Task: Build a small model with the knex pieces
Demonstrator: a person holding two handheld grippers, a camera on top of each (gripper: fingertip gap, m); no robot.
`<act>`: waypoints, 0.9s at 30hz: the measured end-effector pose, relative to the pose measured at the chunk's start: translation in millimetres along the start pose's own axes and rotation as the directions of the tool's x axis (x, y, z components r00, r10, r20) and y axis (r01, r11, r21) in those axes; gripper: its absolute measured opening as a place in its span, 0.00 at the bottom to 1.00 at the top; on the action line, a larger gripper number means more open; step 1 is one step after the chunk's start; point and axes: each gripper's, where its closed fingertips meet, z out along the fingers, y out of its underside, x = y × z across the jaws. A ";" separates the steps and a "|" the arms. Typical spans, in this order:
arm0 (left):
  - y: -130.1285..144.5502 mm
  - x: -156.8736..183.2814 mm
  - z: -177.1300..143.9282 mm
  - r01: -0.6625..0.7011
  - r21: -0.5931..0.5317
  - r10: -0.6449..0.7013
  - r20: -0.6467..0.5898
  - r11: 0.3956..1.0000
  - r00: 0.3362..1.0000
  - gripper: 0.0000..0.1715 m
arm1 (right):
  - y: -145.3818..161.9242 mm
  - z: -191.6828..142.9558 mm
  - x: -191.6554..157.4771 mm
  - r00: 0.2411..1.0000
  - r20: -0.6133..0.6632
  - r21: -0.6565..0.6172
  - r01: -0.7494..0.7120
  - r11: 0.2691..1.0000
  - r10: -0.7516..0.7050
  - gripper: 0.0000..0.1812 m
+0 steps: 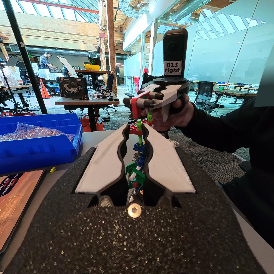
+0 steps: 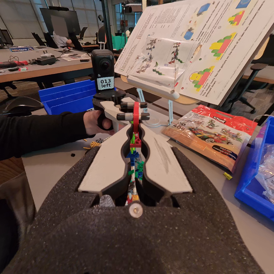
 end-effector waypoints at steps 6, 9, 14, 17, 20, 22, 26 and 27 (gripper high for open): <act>-2.9 -2.7 -5.0 -0.015 -0.012 0.015 0.017 1.000 1.000 0.14 | -20.8 -15.7 11.4 0.995 -0.103 0.097 0.024 0.995 -0.014 0.03; -11.7 -6.4 -13.7 -0.027 -0.007 0.027 0.046 1.000 0.999 0.17 | -25.1 -34.4 15.7 0.990 -0.143 0.104 0.029 0.994 -0.014 0.03; -38.2 -9.9 -32.9 -0.059 0.031 0.055 0.113 0.998 0.992 0.17 | -9.3 -72.9 33.4 0.964 -0.266 0.042 0.041 0.998 -0.028 0.03; -51.7 -11.7 -40.2 -0.094 0.003 0.092 0.171 0.996 0.981 0.17 | 16.2 -91.0 40.7 0.950 -0.313 -0.029 0.009 1.000 -0.018 0.03; -65.7 -12.6 -47.4 -0.124 -0.047 0.132 0.243 0.991 0.961 0.17 | 50.0 -102.4 44.7 0.934 -0.356 -0.120 -0.025 0.992 -0.020 0.02; -75.7 -6.3 -51.3 -0.150 -0.070 0.163 0.263 0.986 0.951 0.17 | 73.9 -106.8 46.9 0.924 -0.380 -0.194 -0.029 0.980 -0.048 0.03; -82.0 -0.4 -57.2 -0.184 -0.189 0.239 0.333 0.965 0.912 0.17 | 116.8 -113.6 55.4 0.900 -0.413 -0.356 -0.021 0.934 -0.137 0.03; -81.2 0.8 -58.0 -0.194 -0.231 0.265 0.339 0.954 0.903 0.17 | 125.6 -113.8 56.6 0.897 -0.412 -0.393 -0.014 0.919 -0.162 0.03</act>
